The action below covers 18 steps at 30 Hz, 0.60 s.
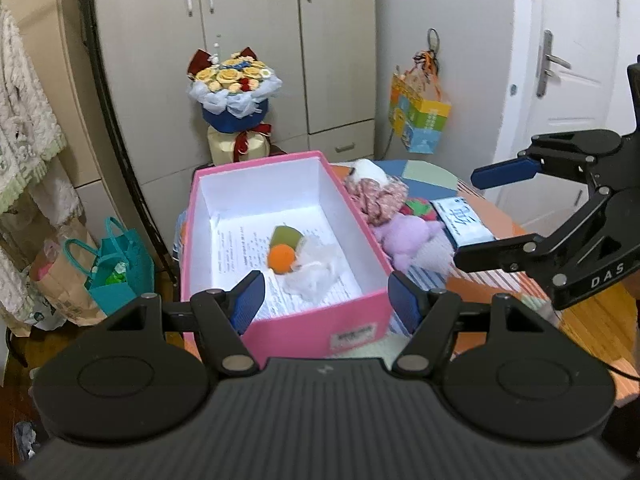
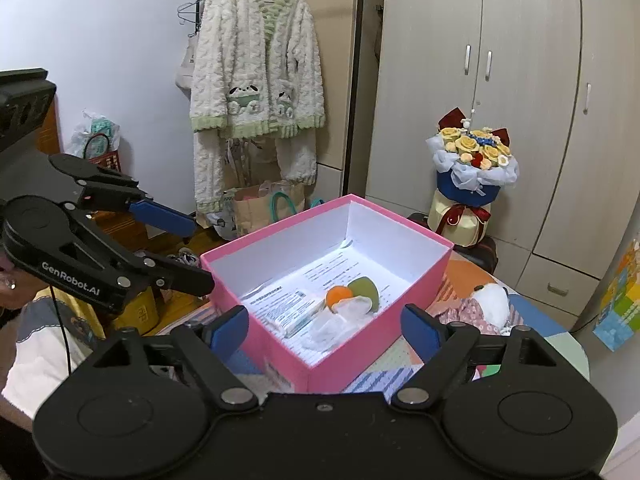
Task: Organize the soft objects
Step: 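Withdraw both grippers from the box toward the large white wipes pack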
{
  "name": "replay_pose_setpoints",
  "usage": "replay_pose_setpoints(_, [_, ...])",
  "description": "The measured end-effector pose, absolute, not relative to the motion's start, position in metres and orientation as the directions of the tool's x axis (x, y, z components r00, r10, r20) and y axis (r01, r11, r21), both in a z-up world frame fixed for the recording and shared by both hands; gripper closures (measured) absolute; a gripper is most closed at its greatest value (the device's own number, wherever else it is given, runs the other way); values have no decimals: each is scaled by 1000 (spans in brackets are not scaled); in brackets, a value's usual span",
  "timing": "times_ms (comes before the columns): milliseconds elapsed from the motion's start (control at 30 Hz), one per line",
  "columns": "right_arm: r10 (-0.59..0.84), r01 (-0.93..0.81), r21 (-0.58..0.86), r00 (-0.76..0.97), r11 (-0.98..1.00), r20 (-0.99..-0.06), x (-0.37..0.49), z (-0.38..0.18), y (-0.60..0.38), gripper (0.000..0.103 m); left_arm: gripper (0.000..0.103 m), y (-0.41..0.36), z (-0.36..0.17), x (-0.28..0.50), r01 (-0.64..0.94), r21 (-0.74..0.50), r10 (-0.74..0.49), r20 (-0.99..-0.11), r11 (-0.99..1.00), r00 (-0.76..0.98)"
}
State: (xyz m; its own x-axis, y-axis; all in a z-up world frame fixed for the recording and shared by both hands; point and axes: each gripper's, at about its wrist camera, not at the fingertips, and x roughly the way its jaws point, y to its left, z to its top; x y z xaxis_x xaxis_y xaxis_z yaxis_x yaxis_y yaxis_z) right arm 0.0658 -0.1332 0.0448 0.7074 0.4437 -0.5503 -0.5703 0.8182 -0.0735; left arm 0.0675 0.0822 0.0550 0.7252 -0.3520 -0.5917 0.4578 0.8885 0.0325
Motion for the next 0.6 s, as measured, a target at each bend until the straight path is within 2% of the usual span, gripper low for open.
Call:
replay_pose_setpoints(500, [405,-542,-105,731,834,-549,12,28,-177,15,35,41,33,44,521,20,-378,-664,853,645])
replay_pose_setpoints(567, [402,-530,-92,734,843,-547,9,25,-187,15,29,32,29,45,539,24,-385,-673,842,632])
replay_pose_setpoints(600, [402,-525,-87,737,846,-543,8,23,-192,14,22,27,27,45,548,24,-391,-675,836,626])
